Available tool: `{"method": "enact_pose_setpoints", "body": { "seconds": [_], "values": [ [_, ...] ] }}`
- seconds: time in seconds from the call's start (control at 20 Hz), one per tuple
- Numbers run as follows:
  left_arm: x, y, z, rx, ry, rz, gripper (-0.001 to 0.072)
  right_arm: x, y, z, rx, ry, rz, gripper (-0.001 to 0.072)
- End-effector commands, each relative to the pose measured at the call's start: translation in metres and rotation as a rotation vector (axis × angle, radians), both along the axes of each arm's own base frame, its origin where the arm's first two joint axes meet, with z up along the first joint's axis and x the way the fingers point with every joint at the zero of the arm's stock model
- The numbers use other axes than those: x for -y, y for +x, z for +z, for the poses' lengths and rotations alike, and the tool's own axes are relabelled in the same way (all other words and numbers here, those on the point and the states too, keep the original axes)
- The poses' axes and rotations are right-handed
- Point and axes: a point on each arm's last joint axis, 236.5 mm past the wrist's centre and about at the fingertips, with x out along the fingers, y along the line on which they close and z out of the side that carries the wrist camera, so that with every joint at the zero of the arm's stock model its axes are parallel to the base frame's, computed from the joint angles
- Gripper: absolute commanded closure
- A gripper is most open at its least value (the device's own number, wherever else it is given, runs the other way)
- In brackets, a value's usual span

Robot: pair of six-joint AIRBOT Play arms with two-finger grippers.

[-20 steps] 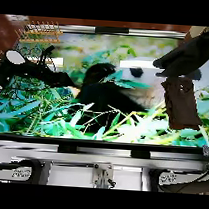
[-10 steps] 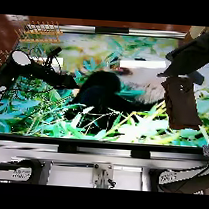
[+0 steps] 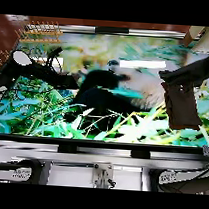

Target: Fold the shirts.

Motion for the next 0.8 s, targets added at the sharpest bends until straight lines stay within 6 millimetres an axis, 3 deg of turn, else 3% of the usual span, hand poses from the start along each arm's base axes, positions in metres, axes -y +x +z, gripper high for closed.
{"method": "enact_pose_setpoints", "body": {
  "seconds": [0.0,0.15,0.35,0.45,0.55,0.6,0.65,0.7,0.75],
  "values": [
    [0.001,-0.001,0.000,0.000,-0.001,-0.002,0.0104,0.034,-0.096,-0.043,-0.441,-0.116,-0.102,0.0644],
    [0.002,-0.001,0.001,-0.001,-0.004,-0.005,0.0104,0.031,-0.139,-0.070,-0.650,-0.089,-0.126,0.0644],
    [0.003,-0.003,0.001,-0.003,-0.003,-0.013,0.0104,0.003,-0.189,-0.132,-0.912,0.047,-0.145,0.0644],
    [0.002,-0.001,0.001,0.002,-0.004,-0.008,0.0104,-0.017,-0.205,-0.161,-0.984,0.130,-0.151,0.0644],
    [0.002,0.000,0.001,0.004,-0.004,-0.006,0.0104,-0.023,-0.217,-0.179,-1.040,0.136,-0.162,0.0625],
    [0.002,-0.001,0.001,0.004,-0.004,-0.006,0.0104,-0.022,-0.223,-0.183,-1.065,0.115,-0.166,0.0522],
    [0.002,-0.001,0.001,0.004,-0.004,-0.006,0.0104,-0.019,-0.228,-0.184,-1.085,0.088,-0.165,0.0310],
    [0.002,-0.001,0.002,0.004,-0.004,-0.006,0.0104,-0.018,-0.230,-0.183,-1.099,0.067,-0.148,0.0238],
    [0.002,-0.001,0.002,0.005,-0.004,-0.005,0.0104,-0.016,-0.233,-0.178,-1.102,0.048,-0.120,0.0238]
  ]
}}
